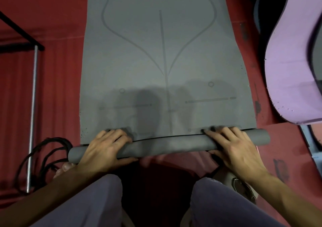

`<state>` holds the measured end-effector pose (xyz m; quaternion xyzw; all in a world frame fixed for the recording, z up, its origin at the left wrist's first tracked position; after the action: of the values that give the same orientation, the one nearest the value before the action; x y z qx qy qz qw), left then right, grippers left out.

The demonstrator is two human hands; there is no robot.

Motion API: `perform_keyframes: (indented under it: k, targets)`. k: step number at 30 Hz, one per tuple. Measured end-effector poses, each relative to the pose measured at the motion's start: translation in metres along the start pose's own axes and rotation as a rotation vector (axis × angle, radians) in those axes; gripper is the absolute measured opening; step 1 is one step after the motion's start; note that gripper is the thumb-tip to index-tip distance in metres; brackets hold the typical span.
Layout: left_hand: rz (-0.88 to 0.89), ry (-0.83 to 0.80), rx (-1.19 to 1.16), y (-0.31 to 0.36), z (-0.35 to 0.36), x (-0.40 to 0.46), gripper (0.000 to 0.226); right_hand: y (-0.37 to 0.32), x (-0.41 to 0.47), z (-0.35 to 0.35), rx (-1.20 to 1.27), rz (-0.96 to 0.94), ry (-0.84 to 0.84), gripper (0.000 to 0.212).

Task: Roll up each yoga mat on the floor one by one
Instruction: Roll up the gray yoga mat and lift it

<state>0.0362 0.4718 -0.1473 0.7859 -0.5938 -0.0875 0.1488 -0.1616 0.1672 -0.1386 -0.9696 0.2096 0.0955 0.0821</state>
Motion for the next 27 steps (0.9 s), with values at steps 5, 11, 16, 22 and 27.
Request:
perform_keyframes:
  k: [5,11,16,22,27]
  targets:
    - [-0.175,-0.058,-0.246,-0.029,-0.002,0.011,0.051,0.008,0.016,-0.011,0.122,0.019,0.008,0.039]
    - [-0.228,-0.130,-0.171,-0.035,-0.010,0.026,0.054,0.014,0.035,-0.009,0.093,0.065,-0.090,0.056]
    - [-0.193,-0.060,-0.028,-0.018,-0.017,0.027,0.046,0.016,0.043,-0.010,0.120,0.135,-0.136,0.054]
    - [-0.115,-0.023,0.096,0.002,-0.023,0.018,0.046,0.008,0.049,-0.019,0.070,0.148,-0.090,0.035]
    - [-0.135,-0.132,0.146,-0.006,-0.016,0.022,0.065,0.007,0.050,-0.023,0.114,0.183,0.067,0.023]
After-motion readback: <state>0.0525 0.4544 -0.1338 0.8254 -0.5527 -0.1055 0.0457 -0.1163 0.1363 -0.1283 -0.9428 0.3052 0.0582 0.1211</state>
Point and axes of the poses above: each hand's wrist, its own x-axis towards the middle knuckle, its own z-axis out of the palm, y = z × x, the point moved 9 cm from there along x, towards the middle knuckle, and after that the axes turned 12 degrees about z, right-handed, at the moved point
